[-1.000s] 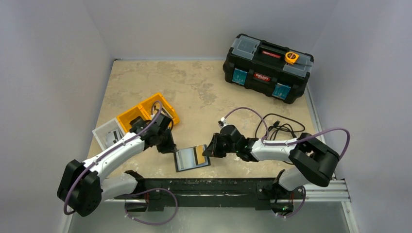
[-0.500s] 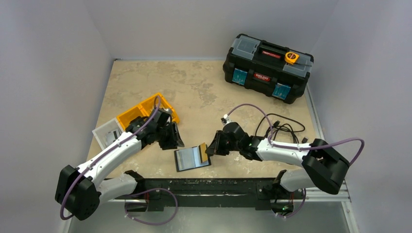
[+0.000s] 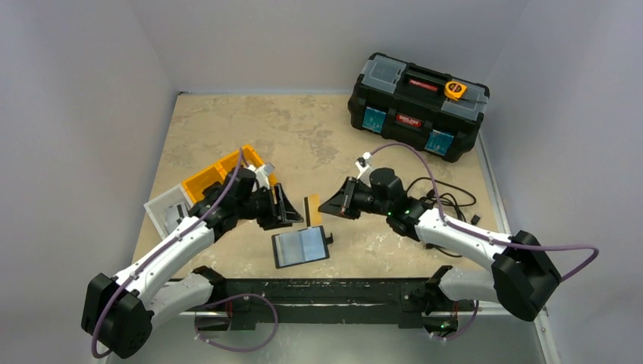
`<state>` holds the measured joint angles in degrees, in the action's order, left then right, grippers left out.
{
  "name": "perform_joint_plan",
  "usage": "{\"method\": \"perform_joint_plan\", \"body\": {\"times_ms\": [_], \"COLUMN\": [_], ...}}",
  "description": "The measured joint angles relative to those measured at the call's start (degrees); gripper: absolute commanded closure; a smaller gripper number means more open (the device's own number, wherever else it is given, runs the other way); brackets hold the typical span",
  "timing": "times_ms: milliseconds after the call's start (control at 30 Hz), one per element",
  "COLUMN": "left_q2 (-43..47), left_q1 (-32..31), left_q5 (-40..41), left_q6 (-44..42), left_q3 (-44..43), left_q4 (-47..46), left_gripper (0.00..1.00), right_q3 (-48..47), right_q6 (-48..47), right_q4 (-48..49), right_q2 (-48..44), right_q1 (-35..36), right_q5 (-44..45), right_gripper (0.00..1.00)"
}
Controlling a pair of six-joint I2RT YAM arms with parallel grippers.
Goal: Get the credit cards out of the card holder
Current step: Remove the credit card from the card holder, then place the credit card in the storage box.
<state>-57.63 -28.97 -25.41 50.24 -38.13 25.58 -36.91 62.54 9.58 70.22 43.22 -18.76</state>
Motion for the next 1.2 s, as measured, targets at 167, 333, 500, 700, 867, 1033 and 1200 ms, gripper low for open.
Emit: {"method": "perform_joint_plan", "body": {"times_ms": [167, 333, 500, 700, 867, 1033, 1200], "left_q2": [2.29, 2.38, 2.40, 2.56, 2.49, 1.11, -4.66], "left_q1": [1.55, 2.01, 2.03, 2.91, 2.62, 4.63, 10.54], "left_q5": [-5.35, -8.50, -10.38, -11.50, -8.98, 1.60, 15.04], "left_q6": [3.28, 5.49, 7.85, 9.38, 9.01, 6.25, 2.21], "left_q3": [1.84, 2.71, 4.07, 4.17, 3.67, -3.63, -14.64], "left_q4": [-6.58, -10.80, -13.99, -16.00, -12.81, 0.50, 10.69], "left_gripper": [0.49, 0.51, 0.81, 1.00, 1.00, 1.00, 1.00], "right_q3": [0.13, 2.05, 3.26, 3.65, 1.33, -1.51, -4.20], "right_q6": [3.67, 8.09, 10.12, 8.31, 4.07, -0.96, -5.66], "right_q4": [6.43, 13.90, 17.05, 13.03, 6.14, -2.01, -9.33], "right_q2": [0.92, 2.19, 2.97, 3.19, 2.86, -0.68, -3.85], "right_q1": [-1.36, -1.64, -1.66, -2.82, -2.01, -1.92, -1.92], "right_q5": [-6.47, -10.99, -12.96, -11.91, -9.51, -5.31, 0.02], "right_gripper": [1.00, 1.00, 1.00, 0.79, 0.36, 0.20, 0.18]}}
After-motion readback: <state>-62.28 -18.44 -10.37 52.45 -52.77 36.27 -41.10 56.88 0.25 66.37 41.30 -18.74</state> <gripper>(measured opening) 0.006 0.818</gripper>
